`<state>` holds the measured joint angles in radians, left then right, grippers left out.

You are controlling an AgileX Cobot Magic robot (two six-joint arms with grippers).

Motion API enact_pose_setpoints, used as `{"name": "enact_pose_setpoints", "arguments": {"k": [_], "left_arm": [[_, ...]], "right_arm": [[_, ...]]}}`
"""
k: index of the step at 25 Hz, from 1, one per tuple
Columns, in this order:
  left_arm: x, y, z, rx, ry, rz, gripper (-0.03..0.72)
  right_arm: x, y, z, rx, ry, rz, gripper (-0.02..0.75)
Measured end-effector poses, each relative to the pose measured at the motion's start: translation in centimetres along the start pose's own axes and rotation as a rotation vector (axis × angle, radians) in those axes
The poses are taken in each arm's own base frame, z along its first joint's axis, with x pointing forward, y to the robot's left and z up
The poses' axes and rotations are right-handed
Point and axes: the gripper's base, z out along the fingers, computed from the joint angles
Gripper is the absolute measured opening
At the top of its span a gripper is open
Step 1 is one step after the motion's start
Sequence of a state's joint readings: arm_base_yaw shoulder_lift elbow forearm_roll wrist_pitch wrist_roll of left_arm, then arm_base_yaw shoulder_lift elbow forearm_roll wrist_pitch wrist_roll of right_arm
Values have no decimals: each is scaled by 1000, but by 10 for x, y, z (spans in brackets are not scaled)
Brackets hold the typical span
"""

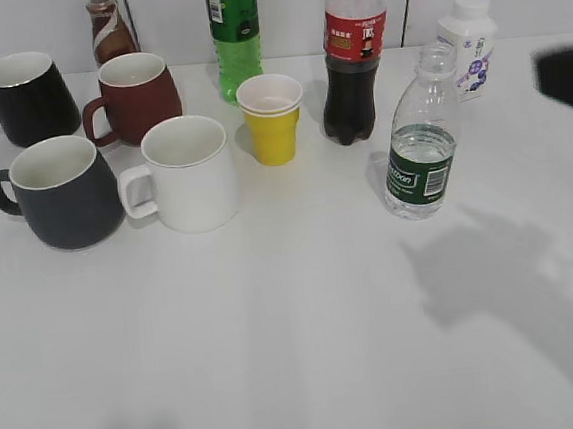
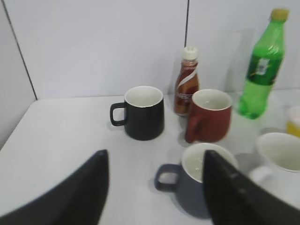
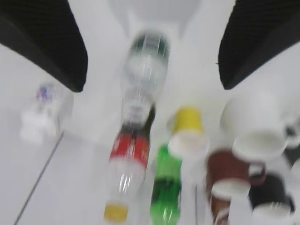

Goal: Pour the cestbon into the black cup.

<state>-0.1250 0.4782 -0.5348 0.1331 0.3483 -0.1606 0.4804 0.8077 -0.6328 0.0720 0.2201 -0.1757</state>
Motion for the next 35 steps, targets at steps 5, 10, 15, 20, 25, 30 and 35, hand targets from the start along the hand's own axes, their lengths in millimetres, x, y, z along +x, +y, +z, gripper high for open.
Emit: {"name": "enact_pose_setpoints", "arguments": {"k": [5, 10, 15, 20, 25, 30, 35], "left_arm": [[1, 1, -58, 18, 115, -75, 623], [28, 1, -88, 38, 315, -25, 636], [54, 3, -97, 36, 421, 10, 622], [61, 3, -89, 41, 350, 14, 610], [61, 3, -87, 42, 333, 16, 570], [61, 3, -87, 43, 332, 16, 524], [61, 3, -87, 41, 328, 15, 510]], "right_arm": [[27, 7, -67, -54, 240, 70, 647], [56, 9, -119, -39, 401, 103, 631], [82, 9, -141, 9, 379, 125, 619], [89, 8, -134, 23, 291, 124, 606], [91, 8, -130, 29, 307, 121, 579], [91, 8, -130, 29, 303, 122, 551], [91, 6, -131, 100, 301, 157, 542]]}}
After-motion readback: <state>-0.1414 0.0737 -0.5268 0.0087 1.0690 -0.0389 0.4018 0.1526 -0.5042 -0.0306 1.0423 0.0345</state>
